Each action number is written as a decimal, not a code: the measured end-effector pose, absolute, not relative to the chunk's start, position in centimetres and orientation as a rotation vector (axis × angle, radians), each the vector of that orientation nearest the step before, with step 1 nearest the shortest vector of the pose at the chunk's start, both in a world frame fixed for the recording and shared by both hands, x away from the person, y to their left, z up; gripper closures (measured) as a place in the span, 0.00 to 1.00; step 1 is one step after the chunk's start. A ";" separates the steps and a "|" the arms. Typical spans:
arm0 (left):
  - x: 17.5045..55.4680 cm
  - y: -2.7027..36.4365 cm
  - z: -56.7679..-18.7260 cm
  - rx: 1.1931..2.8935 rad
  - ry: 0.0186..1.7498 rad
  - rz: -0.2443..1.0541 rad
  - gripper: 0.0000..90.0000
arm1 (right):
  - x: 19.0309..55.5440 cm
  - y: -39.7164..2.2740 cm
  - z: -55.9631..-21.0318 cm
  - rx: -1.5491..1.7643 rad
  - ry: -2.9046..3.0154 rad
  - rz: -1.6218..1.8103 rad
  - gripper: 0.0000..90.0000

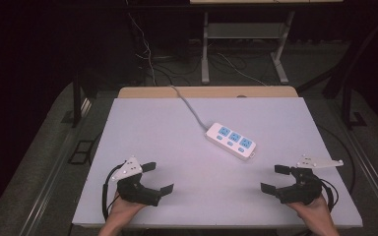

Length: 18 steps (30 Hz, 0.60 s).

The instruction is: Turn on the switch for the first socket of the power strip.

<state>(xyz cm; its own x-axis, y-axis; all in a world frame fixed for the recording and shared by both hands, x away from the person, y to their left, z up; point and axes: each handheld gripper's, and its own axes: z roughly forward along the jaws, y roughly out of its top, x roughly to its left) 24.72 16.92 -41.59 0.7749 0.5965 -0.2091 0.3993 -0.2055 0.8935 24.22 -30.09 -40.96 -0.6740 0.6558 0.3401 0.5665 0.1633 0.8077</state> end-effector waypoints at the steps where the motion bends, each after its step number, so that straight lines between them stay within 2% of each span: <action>1: 24.7 16.9 -41.6 1.835 0.766 0.216 0.00 | 24.2 -30.1 -41.0 1.227 2.328 1.551 0.00; 18: 24.9 16.9 -41.7 1.843 0.760 0.203 0.00 | 24.3 -30.2 -40.8 1.233 2.336 1.553 0.00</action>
